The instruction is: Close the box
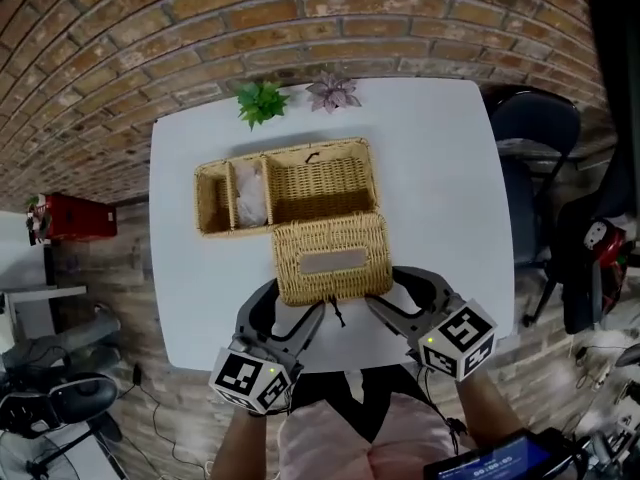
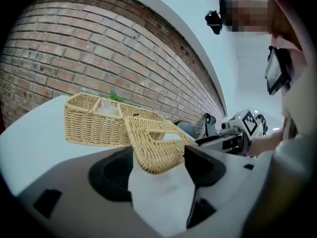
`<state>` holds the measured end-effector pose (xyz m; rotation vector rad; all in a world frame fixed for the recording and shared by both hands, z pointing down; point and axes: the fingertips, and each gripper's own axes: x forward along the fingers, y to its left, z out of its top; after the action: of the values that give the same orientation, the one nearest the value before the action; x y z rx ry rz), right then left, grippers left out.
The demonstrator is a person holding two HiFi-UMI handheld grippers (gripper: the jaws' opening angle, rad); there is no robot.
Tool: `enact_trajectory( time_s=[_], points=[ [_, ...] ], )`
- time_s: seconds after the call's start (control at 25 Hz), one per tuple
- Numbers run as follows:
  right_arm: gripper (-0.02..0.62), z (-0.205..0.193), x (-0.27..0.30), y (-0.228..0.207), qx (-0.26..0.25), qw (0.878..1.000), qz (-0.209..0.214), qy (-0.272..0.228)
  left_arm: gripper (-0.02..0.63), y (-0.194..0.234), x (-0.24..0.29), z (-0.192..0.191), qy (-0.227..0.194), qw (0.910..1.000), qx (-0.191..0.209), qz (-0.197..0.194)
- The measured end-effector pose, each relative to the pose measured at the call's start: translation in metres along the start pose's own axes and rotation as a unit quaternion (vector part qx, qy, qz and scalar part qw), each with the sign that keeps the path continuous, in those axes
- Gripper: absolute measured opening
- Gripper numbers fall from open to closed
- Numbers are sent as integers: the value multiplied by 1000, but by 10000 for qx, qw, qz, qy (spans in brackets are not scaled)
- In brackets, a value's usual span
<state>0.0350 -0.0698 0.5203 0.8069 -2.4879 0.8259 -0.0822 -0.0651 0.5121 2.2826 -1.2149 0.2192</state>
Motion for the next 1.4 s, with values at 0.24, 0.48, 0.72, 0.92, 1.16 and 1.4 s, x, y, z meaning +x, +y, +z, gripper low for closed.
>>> enact_trajectory(
  time_s=[0.24,0.48,0.72,0.92,1.16,1.4],
  points=[
    [235,19,-12,8,503,9982,309,-104,331,-10,-12,16,12,9997,241,-75],
    [233,36,-16,10,1047,9928,575,-125,339,-5,-35,39,-185,9942,1046,177],
    [236,62,-25,10,1381,9860,819,-448,339,-6,-34,65,-445,9794,1944,327],
    [235,82,-27,8,1203,9875,888,-491,339,-9,-26,93,-635,9625,2609,384],
    [230,88,-26,7,1054,9895,846,-512,337,-10,-16,110,-663,9489,3079,180],
    [227,95,-26,4,984,9901,812,-581,258,-15,-8,119,-537,9376,3435,17]
  ],
)
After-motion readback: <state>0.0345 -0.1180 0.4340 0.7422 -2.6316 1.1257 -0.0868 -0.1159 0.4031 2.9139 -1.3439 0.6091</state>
